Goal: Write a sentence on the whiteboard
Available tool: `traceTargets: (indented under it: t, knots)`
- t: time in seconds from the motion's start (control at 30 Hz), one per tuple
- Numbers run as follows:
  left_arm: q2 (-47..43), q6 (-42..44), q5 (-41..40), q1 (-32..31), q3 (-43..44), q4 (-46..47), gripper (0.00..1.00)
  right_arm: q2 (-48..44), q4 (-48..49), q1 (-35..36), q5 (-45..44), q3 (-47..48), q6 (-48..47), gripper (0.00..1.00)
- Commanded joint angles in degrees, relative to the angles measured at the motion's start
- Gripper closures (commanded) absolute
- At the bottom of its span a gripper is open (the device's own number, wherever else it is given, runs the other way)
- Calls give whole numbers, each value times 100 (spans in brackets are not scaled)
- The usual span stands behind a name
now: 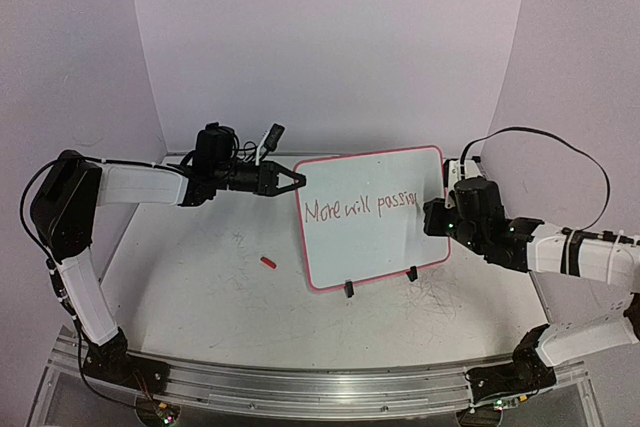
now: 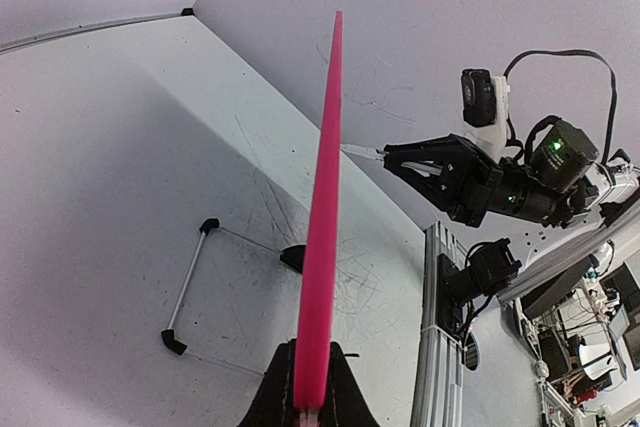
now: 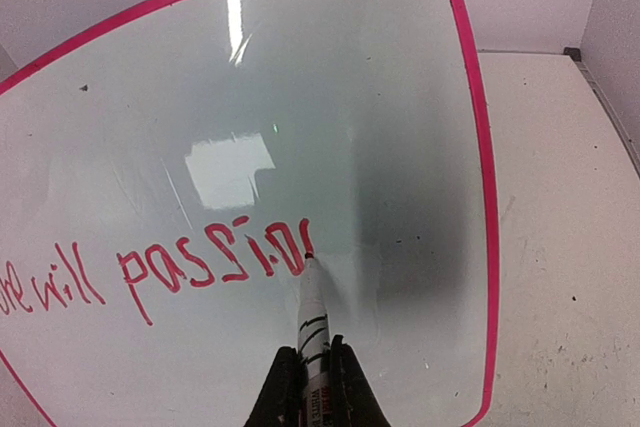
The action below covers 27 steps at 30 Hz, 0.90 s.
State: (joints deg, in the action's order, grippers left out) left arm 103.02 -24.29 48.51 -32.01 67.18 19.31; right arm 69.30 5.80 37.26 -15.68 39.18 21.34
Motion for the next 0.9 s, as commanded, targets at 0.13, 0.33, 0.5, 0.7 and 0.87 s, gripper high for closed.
traceTargets:
  t: [0.13,0.33,0.5,0.7,0.87]
  knots:
    - [-133,30,-22,-114,163,-331,100,73,175,-13,-41,143,-2,100]
    - [-138,37,-19,-110,158,-332,100,233,314,-16,-136,308,-89,100]
    - [-136,39,-22,-110,155,-336,100,253,340,-13,-240,354,-147,100]
    - [-116,35,-23,-107,164,-340,100,277,360,-17,-339,464,-224,100]
    - [-125,34,-24,-106,164,-338,100,278,329,-31,-467,495,-200,100]
